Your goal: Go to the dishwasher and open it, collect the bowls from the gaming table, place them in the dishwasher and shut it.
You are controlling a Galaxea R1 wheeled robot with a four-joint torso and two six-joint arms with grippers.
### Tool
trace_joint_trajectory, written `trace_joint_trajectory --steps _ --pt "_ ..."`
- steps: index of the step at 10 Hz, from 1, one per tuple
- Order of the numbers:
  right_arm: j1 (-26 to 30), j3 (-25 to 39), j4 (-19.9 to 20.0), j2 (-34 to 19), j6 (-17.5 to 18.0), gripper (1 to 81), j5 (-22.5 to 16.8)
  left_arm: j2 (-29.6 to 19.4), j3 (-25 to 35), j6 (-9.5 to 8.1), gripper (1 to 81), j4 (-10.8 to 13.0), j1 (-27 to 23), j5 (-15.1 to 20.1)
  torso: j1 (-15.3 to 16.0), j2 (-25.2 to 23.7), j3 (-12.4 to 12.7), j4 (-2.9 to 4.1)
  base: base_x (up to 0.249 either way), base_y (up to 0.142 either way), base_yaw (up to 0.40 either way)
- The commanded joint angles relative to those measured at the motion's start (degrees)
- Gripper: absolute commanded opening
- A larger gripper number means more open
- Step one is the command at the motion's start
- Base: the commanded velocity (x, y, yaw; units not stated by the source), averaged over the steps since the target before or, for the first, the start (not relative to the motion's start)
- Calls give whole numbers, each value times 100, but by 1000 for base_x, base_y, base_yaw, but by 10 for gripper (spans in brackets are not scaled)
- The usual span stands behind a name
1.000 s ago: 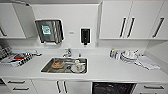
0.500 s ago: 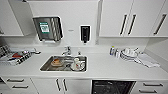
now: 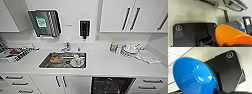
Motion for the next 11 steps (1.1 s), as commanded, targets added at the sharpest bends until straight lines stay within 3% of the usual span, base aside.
trace_joint_trajectory --steps 1,2,3,7,11 --pt "174 156 -102 -149 -10 10 -236 -330 1410 -159 10 -257 -1385 1222 0 2 0 0 0 0 0" --pt "174 164 -102 -149 -10 10 -236 -330 1622 -265 10 -267 -1701 1479 0 2 0 0 0 0 0" --pt "174 182 -93 -149 -10 10 -236 -330 1806 -422 10 -267 -1983 1706 0 2 -322 0 0 0 0" --pt "192 235 -102 -149 -10 10 -236 -330 2431 -845 10 -267 -3055 2533 2 2 -848 0 0 0 0" --pt "209 287 -102 -149 -10 10 -227 29 2949 -1555 10 -214 -4602 3683 5 11 -1386 0 0 0 0"
